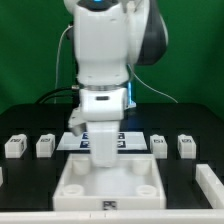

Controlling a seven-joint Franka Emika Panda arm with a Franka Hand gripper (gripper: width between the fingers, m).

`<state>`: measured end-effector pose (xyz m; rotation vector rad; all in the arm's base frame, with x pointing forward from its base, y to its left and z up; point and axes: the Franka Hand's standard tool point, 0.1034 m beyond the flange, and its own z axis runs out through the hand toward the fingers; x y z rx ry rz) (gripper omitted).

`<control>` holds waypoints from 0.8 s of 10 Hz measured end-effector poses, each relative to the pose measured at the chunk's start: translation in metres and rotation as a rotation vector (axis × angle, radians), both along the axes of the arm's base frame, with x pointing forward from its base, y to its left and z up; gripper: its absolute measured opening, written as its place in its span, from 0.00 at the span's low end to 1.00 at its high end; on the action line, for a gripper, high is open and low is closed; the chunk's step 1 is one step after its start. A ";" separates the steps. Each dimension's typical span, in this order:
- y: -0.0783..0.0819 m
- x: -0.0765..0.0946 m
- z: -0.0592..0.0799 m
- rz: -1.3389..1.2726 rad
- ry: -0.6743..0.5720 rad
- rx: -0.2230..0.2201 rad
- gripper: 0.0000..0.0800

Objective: Assemble one leg

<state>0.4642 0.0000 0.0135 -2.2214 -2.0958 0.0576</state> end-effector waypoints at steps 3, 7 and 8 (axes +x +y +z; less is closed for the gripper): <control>0.045 0.019 -0.003 0.020 -0.024 0.035 0.08; 0.050 0.026 -0.004 0.034 -0.041 0.047 0.08; 0.051 0.026 -0.004 0.032 -0.041 0.047 0.08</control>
Offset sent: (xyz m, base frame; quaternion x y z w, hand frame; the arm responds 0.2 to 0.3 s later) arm 0.0286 0.0440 -0.0113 -0.0232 0.0639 -0.0345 0.9971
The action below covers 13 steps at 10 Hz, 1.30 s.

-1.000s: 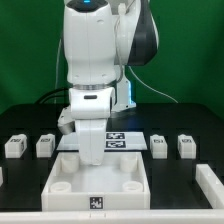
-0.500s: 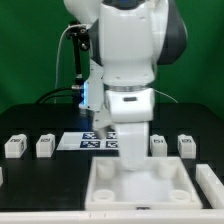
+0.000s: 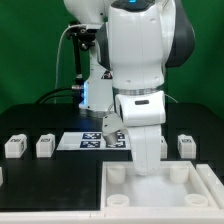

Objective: Assemble one leg

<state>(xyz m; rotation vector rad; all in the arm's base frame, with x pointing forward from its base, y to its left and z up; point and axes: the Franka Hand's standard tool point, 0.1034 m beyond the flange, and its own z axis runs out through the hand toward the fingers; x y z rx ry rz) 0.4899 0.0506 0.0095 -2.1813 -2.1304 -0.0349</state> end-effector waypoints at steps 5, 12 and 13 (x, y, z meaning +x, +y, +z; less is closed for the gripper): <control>0.007 0.000 0.000 -0.019 0.002 0.002 0.08; 0.005 0.000 0.000 -0.022 0.003 0.002 0.78; 0.005 0.000 0.000 -0.022 0.003 0.002 0.81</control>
Offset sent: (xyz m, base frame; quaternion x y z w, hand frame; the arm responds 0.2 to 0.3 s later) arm 0.0001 0.0086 -0.0032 -0.0048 -0.0012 0.0131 0.9999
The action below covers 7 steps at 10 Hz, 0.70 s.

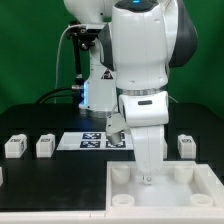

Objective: Assemble one leg

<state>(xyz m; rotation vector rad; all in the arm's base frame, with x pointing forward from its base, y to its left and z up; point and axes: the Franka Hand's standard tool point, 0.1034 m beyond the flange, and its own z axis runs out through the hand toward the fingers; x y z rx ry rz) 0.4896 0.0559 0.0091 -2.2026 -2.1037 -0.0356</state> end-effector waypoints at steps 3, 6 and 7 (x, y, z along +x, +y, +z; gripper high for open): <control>-0.001 0.000 0.000 -0.001 0.000 0.000 0.81; -0.002 0.003 0.017 -0.024 -0.022 -0.009 0.81; 0.001 0.000 0.035 -0.090 -0.040 -0.020 0.81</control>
Offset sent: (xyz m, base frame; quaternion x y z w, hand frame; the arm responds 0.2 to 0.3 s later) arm 0.0000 0.0000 0.0000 0.0000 0.0000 0.0000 1.0000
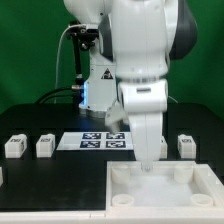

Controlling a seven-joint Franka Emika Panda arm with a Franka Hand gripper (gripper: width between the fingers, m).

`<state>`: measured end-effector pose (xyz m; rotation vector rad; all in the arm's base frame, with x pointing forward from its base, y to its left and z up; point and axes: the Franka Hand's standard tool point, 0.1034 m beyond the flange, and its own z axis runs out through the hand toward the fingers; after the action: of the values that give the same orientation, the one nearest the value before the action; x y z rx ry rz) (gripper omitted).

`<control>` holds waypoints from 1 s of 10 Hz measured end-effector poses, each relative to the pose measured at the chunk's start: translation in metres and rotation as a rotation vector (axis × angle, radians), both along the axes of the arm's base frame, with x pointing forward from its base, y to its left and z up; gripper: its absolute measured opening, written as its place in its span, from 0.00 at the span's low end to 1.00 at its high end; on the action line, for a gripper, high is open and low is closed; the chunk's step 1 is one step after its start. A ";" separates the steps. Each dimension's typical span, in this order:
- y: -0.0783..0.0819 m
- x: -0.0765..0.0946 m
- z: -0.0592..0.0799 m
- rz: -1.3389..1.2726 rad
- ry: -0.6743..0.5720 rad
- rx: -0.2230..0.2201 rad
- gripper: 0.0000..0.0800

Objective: Assemble one leg

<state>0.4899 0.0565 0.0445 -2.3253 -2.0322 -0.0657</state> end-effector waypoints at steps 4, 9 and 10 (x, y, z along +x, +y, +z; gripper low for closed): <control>0.038 -0.023 0.018 -0.310 0.006 0.001 0.81; 0.058 -0.026 0.017 -0.823 0.030 0.034 0.81; 0.061 -0.029 0.017 -0.953 0.047 0.039 0.81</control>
Offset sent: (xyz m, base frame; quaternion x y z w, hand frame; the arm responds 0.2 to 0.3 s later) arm -0.0265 0.0440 0.0087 -0.0223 0.0096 0.2419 0.9700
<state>0.4614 0.1174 0.0615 -2.9676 -0.7278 -0.0808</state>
